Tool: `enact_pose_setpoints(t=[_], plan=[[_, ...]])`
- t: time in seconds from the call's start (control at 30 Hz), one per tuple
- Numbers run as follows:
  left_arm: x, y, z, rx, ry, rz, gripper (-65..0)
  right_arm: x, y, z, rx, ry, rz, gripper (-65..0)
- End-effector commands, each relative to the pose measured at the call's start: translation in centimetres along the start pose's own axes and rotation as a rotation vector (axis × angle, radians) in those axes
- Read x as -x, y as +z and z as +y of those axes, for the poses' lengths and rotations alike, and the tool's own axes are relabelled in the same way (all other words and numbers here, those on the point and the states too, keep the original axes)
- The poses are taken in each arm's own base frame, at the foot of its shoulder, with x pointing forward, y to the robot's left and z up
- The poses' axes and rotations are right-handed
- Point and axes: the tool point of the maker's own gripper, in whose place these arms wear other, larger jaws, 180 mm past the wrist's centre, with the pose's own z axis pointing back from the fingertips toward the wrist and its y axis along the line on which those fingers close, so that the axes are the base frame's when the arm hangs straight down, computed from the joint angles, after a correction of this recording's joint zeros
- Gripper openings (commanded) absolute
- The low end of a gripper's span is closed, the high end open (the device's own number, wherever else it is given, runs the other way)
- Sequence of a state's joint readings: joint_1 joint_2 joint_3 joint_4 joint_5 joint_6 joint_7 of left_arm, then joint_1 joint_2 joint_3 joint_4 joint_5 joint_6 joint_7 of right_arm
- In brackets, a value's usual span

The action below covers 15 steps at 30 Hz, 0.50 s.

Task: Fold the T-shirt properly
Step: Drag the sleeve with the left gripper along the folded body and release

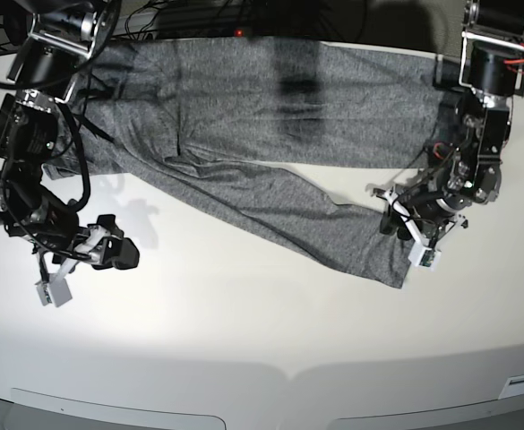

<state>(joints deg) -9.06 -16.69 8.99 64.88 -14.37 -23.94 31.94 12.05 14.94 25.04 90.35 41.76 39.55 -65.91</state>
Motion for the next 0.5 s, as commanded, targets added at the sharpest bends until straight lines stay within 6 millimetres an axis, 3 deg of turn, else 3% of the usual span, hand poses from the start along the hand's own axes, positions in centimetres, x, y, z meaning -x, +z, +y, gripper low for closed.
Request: enact_pose_setpoints(t=[0.0,0.1,0.47], plan=[[7.6,0.9,0.3,-0.026,-0.038,0.3,-45.0,-2.0,0.6,0.0,0.0,0.033,-0.057,-35.5],[4.6,1.5,1.2,-0.049,-0.082,0.222,-45.0,-1.9,0.6,0.0,0.0,0.033,-0.052,-35.5],[-9.9,5.8,5.7,-0.186,-0.261,-0.069,-44.9,-1.8,0.6,0.0,0.0,0.033,-0.043,-35.5]])
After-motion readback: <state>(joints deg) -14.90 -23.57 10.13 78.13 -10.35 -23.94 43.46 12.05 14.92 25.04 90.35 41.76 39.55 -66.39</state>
